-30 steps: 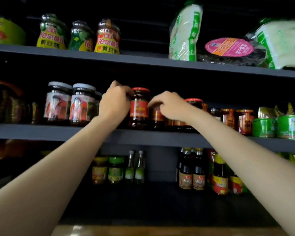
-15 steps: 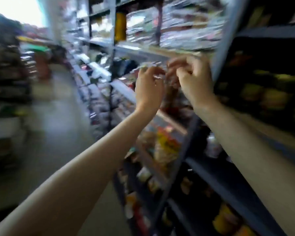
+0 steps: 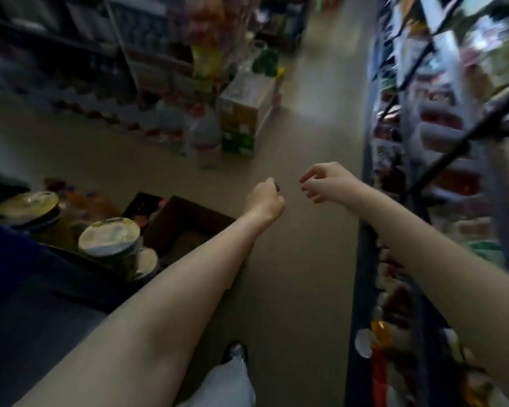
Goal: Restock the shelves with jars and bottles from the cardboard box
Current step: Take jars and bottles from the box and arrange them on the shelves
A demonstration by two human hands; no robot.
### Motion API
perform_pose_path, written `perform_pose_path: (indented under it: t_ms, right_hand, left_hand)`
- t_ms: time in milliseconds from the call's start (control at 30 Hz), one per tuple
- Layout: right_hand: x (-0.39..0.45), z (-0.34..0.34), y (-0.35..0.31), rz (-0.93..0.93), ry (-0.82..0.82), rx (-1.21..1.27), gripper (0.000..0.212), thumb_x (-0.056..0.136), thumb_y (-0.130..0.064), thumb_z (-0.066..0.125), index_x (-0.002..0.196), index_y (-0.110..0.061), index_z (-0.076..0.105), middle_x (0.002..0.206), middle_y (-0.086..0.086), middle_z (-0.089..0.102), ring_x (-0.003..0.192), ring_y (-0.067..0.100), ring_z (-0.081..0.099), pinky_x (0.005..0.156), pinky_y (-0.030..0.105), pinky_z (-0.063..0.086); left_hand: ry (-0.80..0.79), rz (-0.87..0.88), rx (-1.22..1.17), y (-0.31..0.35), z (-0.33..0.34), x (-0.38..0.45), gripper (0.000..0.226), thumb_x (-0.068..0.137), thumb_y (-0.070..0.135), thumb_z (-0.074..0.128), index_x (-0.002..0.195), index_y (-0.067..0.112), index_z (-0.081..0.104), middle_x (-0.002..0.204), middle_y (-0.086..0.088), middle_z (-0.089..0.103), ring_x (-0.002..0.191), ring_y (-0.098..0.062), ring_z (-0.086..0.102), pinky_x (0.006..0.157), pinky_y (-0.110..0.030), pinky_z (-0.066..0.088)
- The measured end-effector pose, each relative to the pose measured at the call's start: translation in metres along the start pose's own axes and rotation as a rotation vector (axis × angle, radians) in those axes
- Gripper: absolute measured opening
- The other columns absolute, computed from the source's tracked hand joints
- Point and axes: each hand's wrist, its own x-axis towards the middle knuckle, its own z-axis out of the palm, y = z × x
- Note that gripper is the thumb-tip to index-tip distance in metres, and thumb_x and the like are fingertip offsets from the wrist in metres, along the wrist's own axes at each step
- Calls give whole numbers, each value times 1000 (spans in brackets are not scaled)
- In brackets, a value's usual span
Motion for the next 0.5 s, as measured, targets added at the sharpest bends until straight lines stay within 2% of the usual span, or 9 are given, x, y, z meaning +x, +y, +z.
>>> perform_pose_path:
  t_ms: [100, 200, 333, 400, 500]
  right_hand:
    - [59, 10, 0, 72, -148, -69, 15, 89, -5, 50, 98, -7, 63, 90, 10, 60, 81, 21, 58, 68, 30, 52]
    - [118, -1, -14, 85, -240, -188, 25, 91, -7, 50, 114, -3, 58, 99, 12, 59, 85, 23, 58, 78, 36, 53]
    - [222, -10, -42, -58, -215, -287, 41, 92, -10, 52, 132, -10, 42, 112, 15, 58, 87, 24, 62, 75, 34, 54]
    - [280, -1, -57, -145, -297, -367, 47, 93, -13, 52, 137, -14, 37, 115, 14, 58, 89, 24, 63, 74, 33, 55]
    - [366, 20, -78, -239, -486, -502, 51, 94, -16, 52, 141, -16, 32, 119, 11, 55, 92, 23, 62, 72, 31, 55]
  left_hand:
    - [-48, -140, 15, -30, -15, 49, 26, 93, 16, 47, 118, 10, 51, 117, -9, 59, 107, -27, 56, 81, -31, 42]
    - [-12, -278, -74, -47, -40, 102, 31, 94, 17, 47, 124, 10, 47, 125, -11, 55, 112, -27, 54, 88, -33, 44]
    - [61, -405, -145, -63, -60, 190, 48, 94, 21, 49, 138, 7, 34, 138, -13, 45, 125, -31, 45, 102, -39, 40]
    - [63, -458, -134, -70, -60, 238, 58, 94, 26, 50, 143, 9, 25, 142, -13, 41, 128, -33, 42, 106, -46, 37]
    - [82, -576, -114, -83, -61, 303, 60, 93, 30, 50, 144, 12, 24, 141, -12, 42, 126, -32, 44, 105, -49, 37]
